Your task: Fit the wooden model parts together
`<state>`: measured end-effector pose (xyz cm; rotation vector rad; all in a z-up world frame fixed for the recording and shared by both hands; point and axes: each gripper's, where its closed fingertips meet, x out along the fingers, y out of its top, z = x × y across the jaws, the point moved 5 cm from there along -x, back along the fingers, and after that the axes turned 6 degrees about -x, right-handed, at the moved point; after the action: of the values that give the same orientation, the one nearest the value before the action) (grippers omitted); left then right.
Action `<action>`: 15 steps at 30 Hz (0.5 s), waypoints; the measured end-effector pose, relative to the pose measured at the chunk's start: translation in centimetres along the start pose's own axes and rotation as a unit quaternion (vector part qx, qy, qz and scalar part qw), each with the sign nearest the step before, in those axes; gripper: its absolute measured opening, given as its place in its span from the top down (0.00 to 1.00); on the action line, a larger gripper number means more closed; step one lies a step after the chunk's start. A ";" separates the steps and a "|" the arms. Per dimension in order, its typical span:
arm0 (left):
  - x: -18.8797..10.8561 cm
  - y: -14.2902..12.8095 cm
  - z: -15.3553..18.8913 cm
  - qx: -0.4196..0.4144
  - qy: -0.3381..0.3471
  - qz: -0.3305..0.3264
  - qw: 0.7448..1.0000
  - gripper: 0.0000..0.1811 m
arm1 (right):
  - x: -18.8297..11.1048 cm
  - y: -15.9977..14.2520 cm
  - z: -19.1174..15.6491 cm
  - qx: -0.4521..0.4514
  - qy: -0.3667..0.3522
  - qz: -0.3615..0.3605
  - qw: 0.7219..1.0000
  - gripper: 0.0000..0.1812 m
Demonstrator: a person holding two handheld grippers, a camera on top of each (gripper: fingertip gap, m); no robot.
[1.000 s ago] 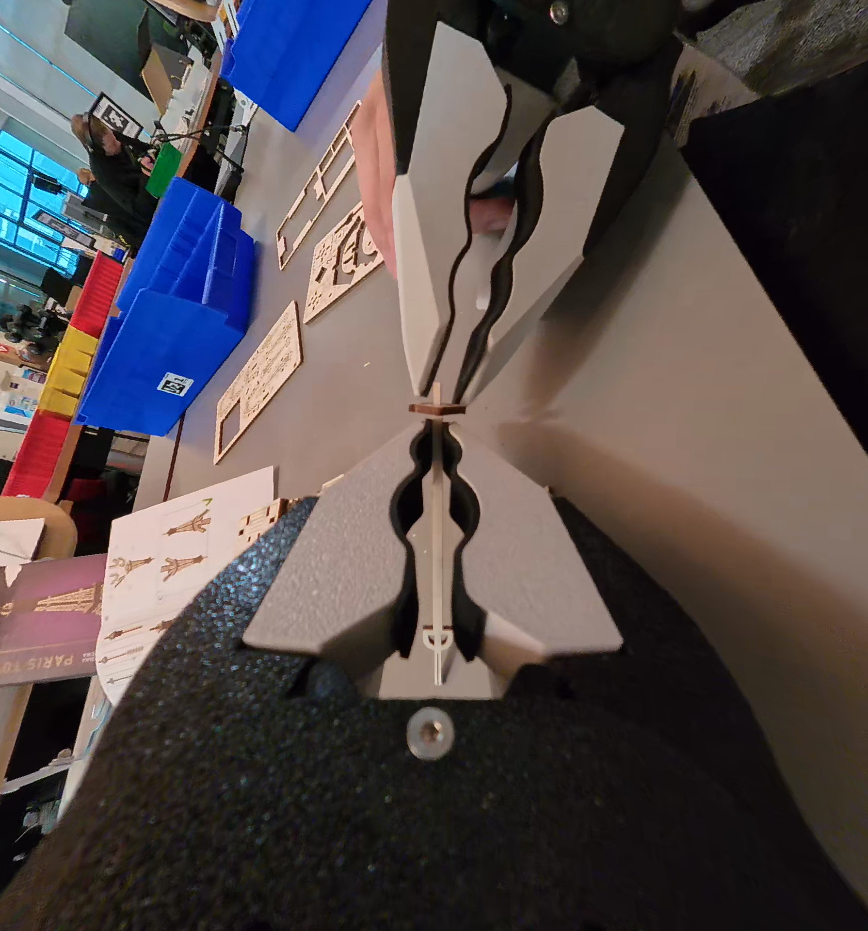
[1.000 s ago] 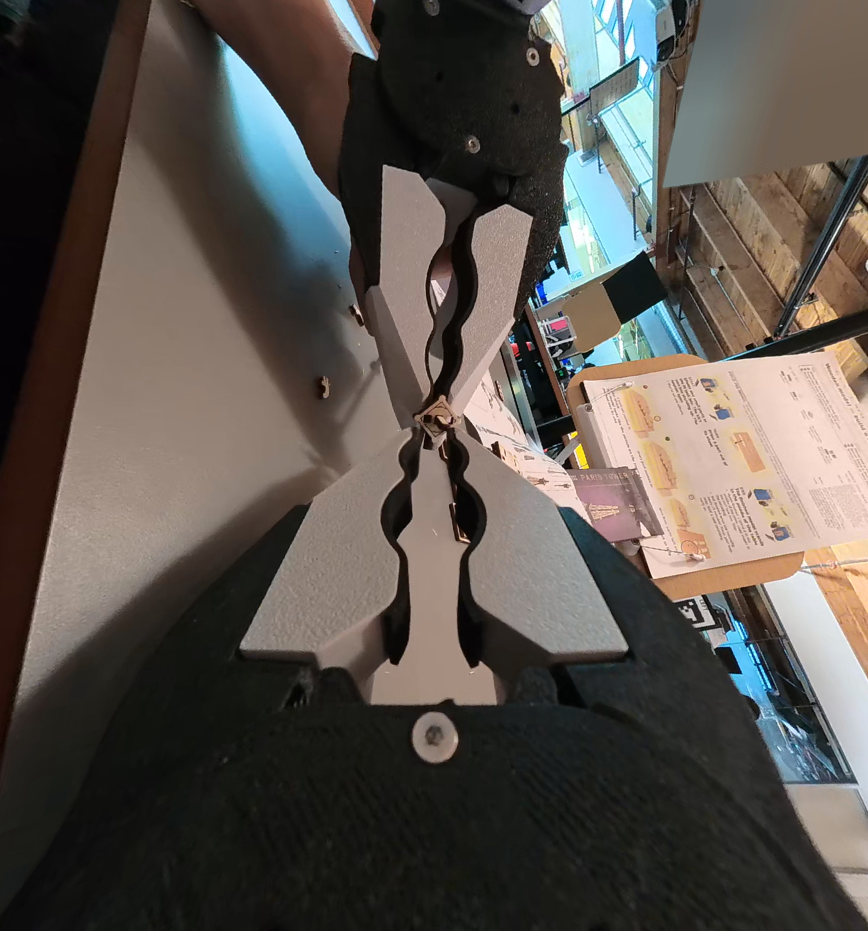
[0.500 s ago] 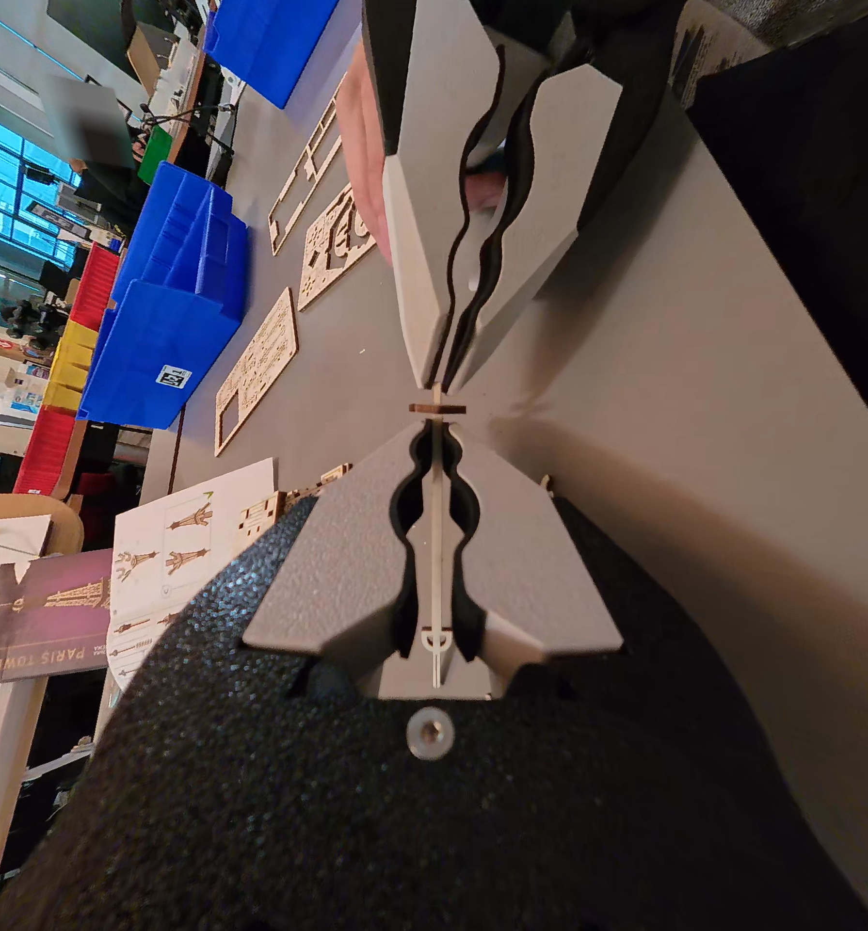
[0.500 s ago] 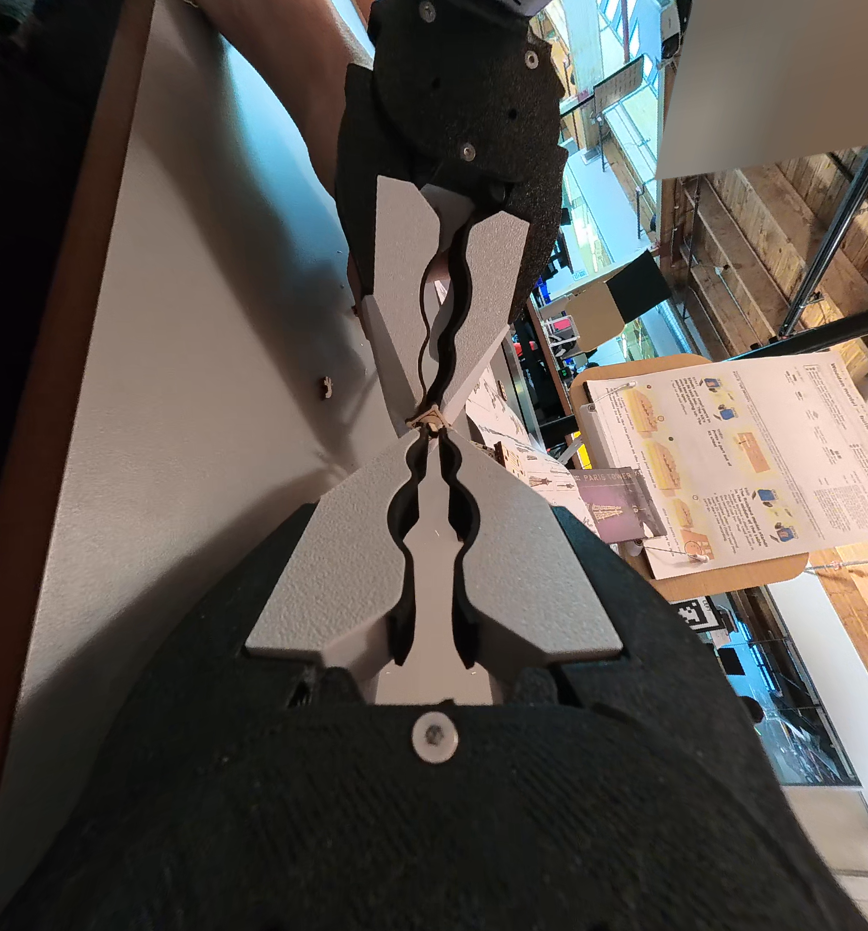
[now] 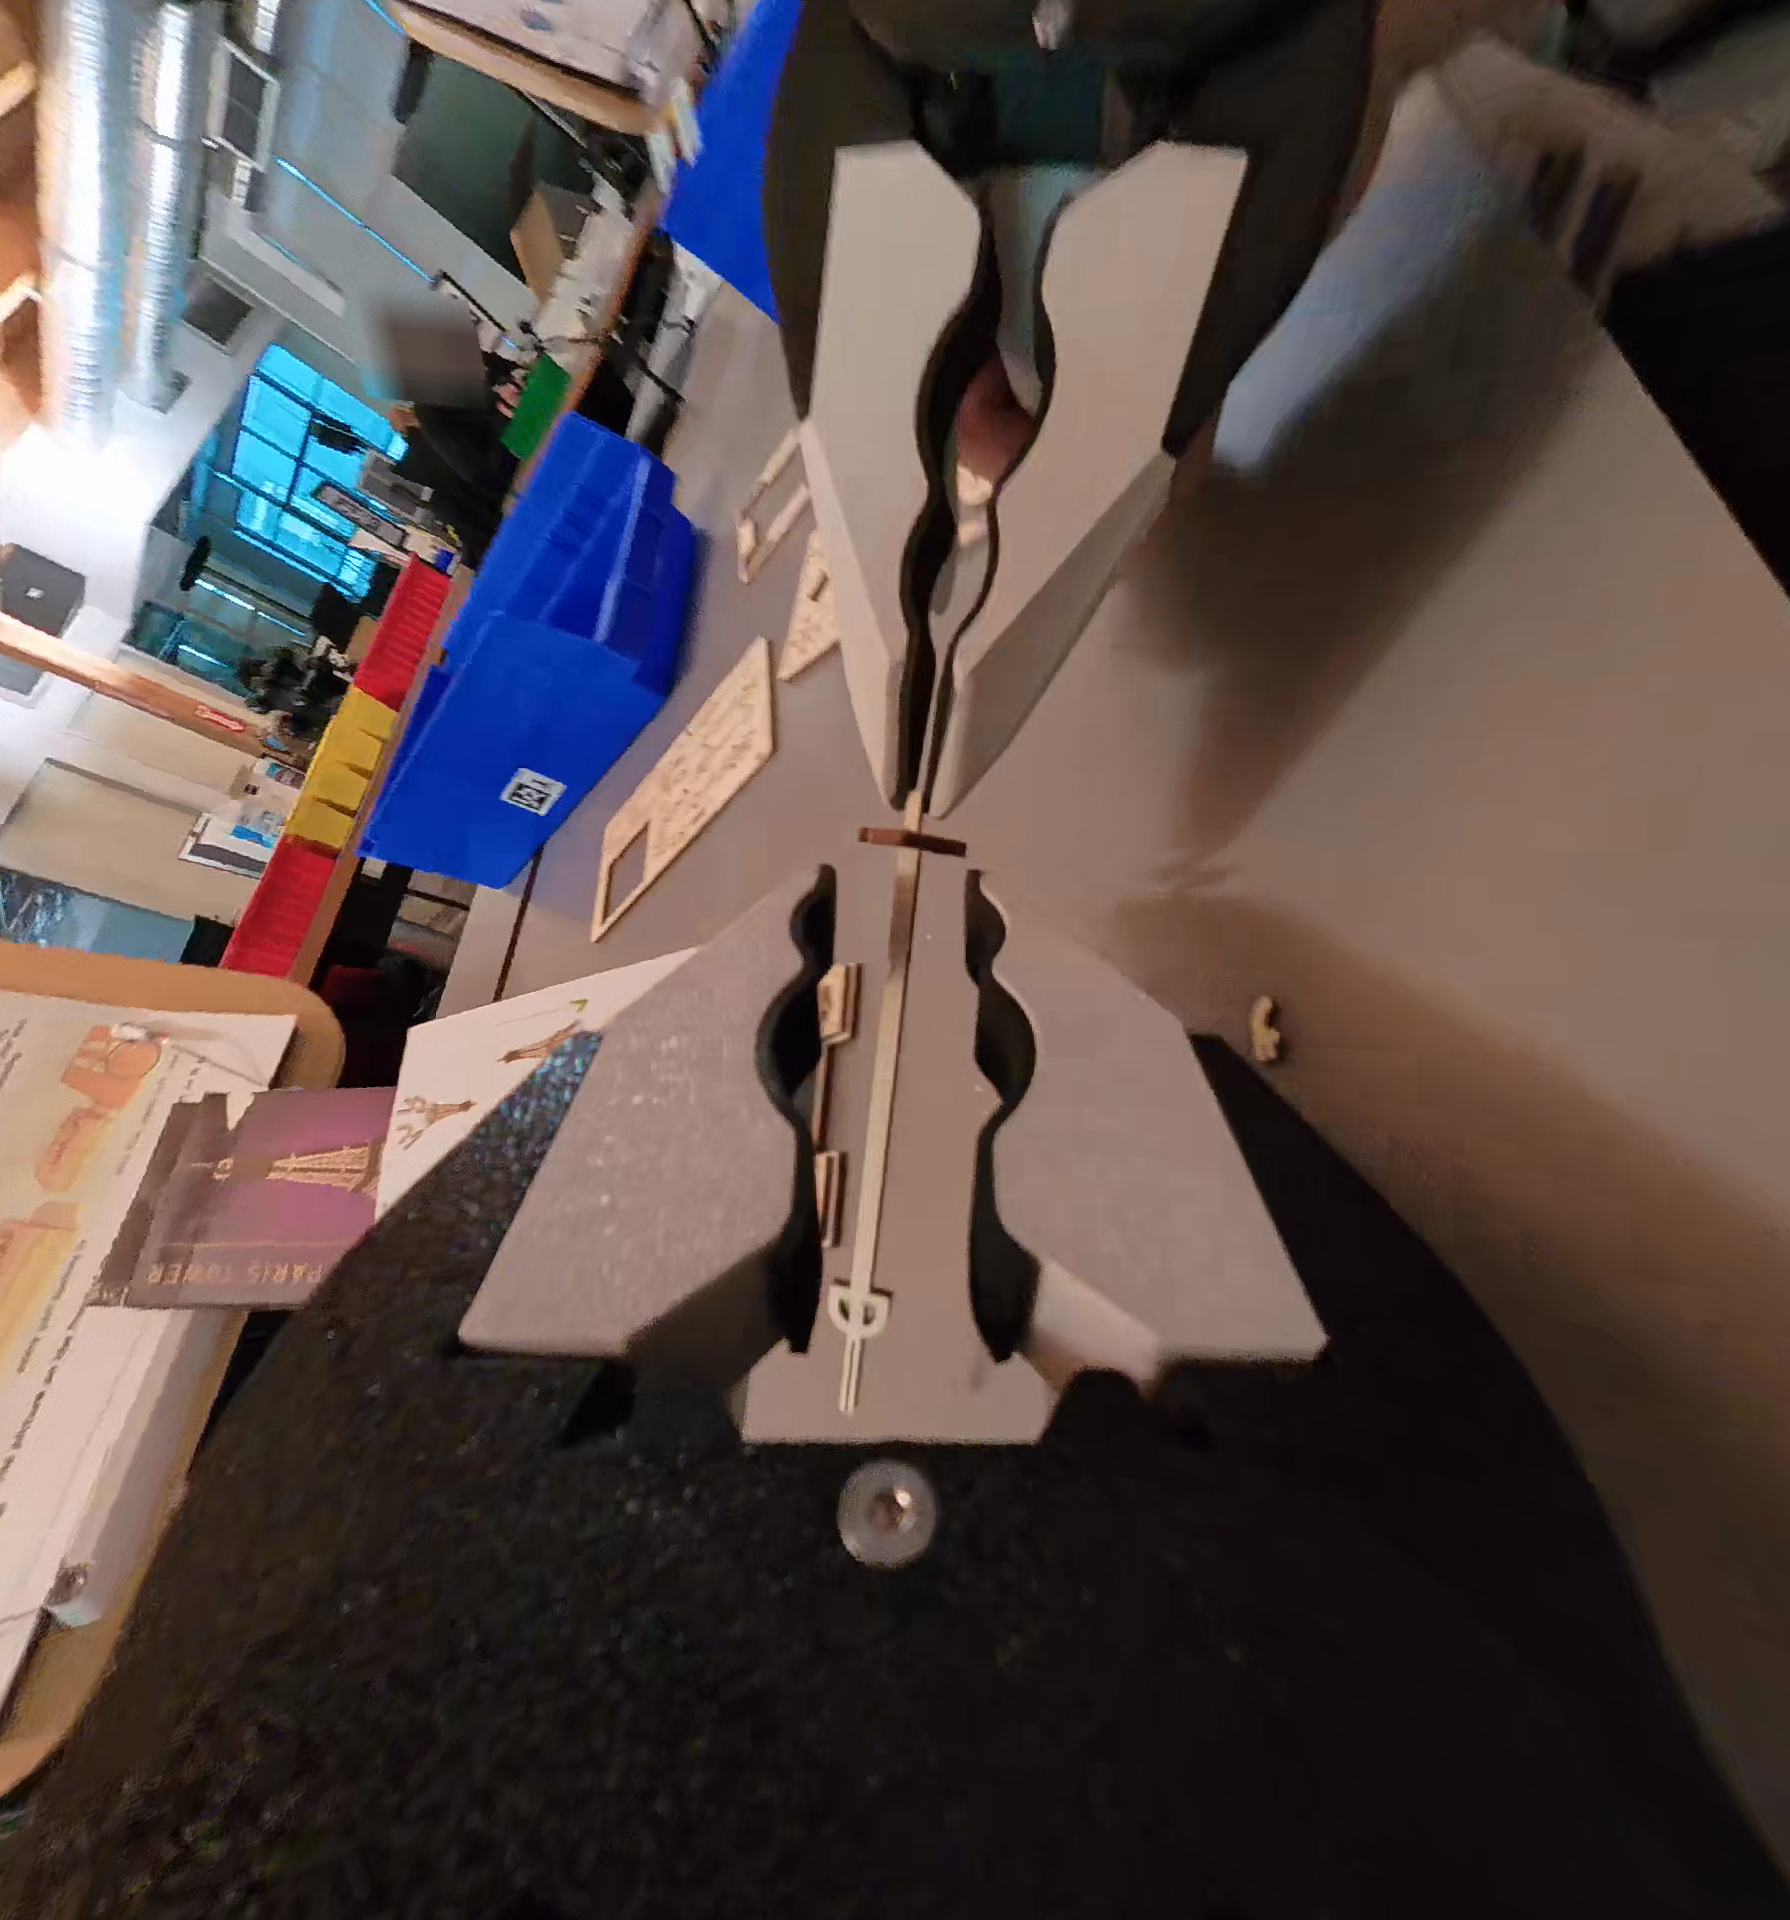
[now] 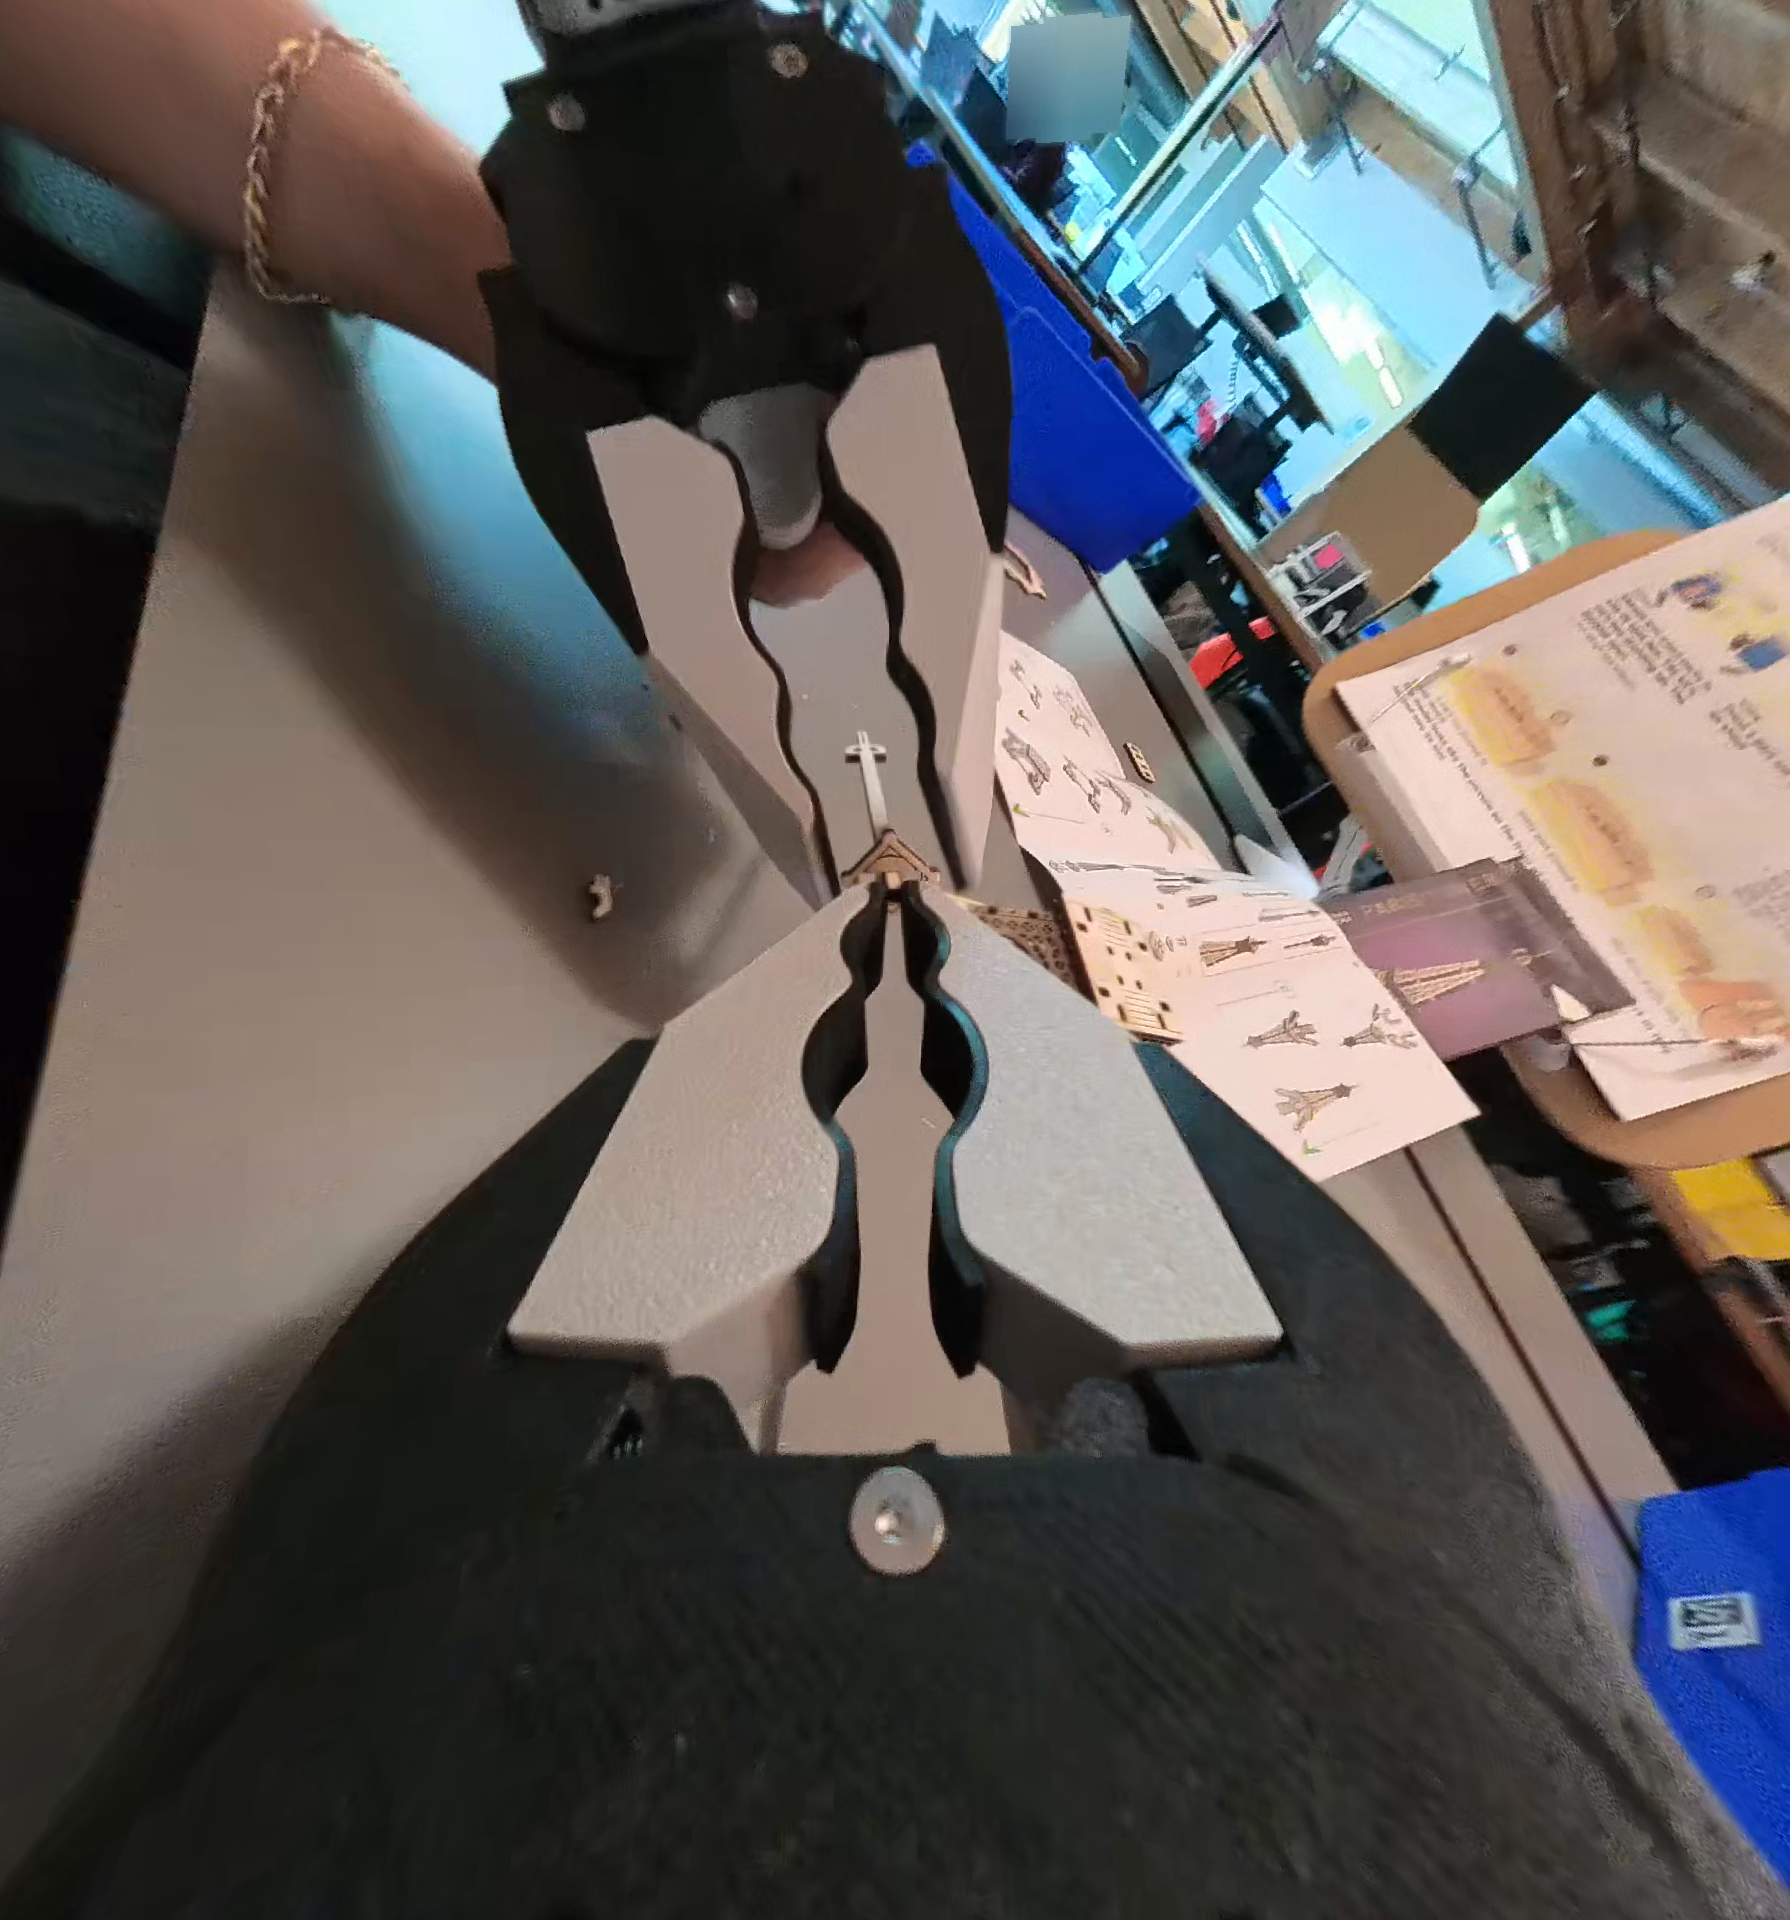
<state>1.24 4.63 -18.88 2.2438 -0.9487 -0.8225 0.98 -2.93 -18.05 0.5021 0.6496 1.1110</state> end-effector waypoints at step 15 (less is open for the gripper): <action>-6.6 8.8 -11.9 -0.194 0.132 0.072 0.969 0.83 | -3.4 3.4 13.0 0.321 0.004 0.256 0.912 1.00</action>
<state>2.35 7.52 -3.00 1.8649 -0.7412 -0.5678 6.80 -5.51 -5.75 1.2907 0.9240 1.3799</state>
